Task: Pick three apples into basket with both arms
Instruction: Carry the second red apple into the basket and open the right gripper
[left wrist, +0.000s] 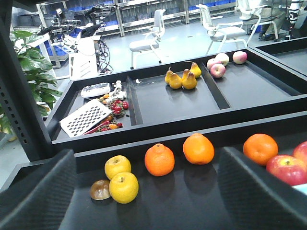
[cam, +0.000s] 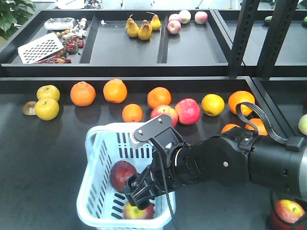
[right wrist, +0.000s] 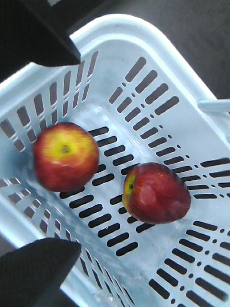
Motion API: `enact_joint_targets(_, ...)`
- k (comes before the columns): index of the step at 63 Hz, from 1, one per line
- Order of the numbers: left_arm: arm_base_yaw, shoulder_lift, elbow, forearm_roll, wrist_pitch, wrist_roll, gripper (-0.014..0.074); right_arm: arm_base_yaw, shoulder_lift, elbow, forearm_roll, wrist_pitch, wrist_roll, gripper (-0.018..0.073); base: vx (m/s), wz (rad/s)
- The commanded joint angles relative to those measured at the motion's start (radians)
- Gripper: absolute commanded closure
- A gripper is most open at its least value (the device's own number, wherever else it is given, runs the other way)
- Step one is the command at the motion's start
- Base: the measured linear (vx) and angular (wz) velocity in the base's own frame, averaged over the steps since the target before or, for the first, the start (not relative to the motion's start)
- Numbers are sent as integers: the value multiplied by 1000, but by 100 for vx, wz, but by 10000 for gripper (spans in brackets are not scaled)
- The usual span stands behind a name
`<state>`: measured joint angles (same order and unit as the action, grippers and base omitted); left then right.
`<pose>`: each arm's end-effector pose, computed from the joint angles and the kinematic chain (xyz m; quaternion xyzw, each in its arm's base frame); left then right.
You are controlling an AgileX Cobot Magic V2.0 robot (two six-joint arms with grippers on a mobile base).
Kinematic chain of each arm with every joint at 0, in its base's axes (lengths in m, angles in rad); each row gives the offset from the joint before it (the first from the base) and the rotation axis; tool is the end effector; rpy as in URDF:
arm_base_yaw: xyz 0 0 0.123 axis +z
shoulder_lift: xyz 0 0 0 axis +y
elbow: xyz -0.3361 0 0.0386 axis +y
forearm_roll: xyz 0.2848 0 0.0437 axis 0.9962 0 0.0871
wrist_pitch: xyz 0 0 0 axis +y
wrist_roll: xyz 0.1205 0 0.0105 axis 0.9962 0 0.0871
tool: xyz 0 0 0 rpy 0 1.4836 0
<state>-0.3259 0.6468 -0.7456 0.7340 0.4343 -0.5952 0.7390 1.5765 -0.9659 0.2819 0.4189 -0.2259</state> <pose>0.1520 -0.0154 0.4111 0.0638 0.7520 0.0311 0.6553 0.2650 0.2600 0.2352 -0.3444 0.8826 0.1686 0.2722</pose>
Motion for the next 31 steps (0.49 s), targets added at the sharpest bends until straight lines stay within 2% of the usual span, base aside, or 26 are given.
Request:
enact_joint_targets(1,2,-2,-24,20,-50,-12,24,-12,-47,-26,3,0,33,-148,0,0)
enact_joint_targets(10,2,-2,-24,20,-50,-12,24,-87,-92,-26,-64,147,93,-125,0,0)
enact_joint_targets(17,2,-2,-24,20,-50,-12,24,-188,-136,-26,-119,247,120,-106,0,0)
enact_joint_targets(31,2,-2,-24,20,-50,-12,24,-438,-168,-24,-205,419,121,-94,0,0)
